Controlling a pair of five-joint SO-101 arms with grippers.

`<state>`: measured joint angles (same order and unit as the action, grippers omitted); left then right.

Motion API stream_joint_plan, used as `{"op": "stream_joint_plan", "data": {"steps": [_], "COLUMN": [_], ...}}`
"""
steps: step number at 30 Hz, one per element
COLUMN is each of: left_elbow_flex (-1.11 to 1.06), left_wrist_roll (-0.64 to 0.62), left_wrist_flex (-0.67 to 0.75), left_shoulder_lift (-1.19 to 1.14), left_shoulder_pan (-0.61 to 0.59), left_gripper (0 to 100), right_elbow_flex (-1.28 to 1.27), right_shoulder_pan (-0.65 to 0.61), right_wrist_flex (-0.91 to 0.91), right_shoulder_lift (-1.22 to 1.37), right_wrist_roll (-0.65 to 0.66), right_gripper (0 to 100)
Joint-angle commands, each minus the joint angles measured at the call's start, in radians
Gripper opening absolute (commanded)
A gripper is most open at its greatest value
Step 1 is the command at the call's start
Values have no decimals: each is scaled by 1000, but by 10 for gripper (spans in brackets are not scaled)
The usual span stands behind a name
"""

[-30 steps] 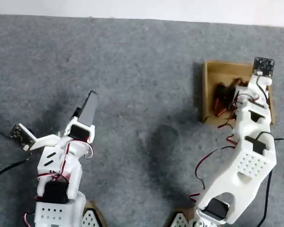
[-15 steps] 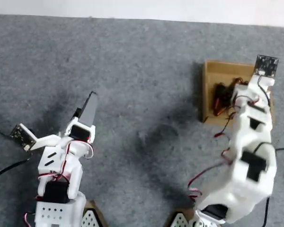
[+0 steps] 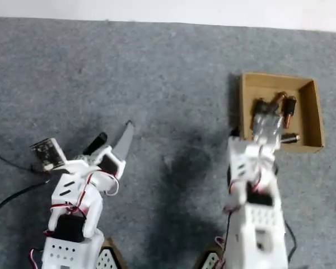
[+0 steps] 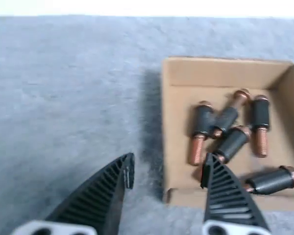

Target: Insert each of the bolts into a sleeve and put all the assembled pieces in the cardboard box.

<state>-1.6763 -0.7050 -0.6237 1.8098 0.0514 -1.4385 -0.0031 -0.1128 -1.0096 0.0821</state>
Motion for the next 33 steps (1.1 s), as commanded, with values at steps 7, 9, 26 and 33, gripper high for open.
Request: {"op": "stream_joint_plan", "data": {"steps": [7,9,26,33], "left_elbow_flex": [-19,-19,-19,-19], "left_wrist_roll": [261,287,517,517], "left_wrist_flex": [-391,-431,-695,-695], "left_shoulder_lift": [2,2,1,1], "left_shoulder_pan": [15,15,-113,-113], "left_gripper": [291,291,289,289], "right_elbow_flex": [-390,-369,-358,-358], "right_shoulder_pan": [-82,-124,-170,-170], "right_wrist_flex": [-274,-440,-1116,-1115], "right_shoulder_lift": [-786,-842,-800,-800], "right_wrist_roll": [-12,-12,-5,-5], "right_gripper": [194,194,194,194]}}
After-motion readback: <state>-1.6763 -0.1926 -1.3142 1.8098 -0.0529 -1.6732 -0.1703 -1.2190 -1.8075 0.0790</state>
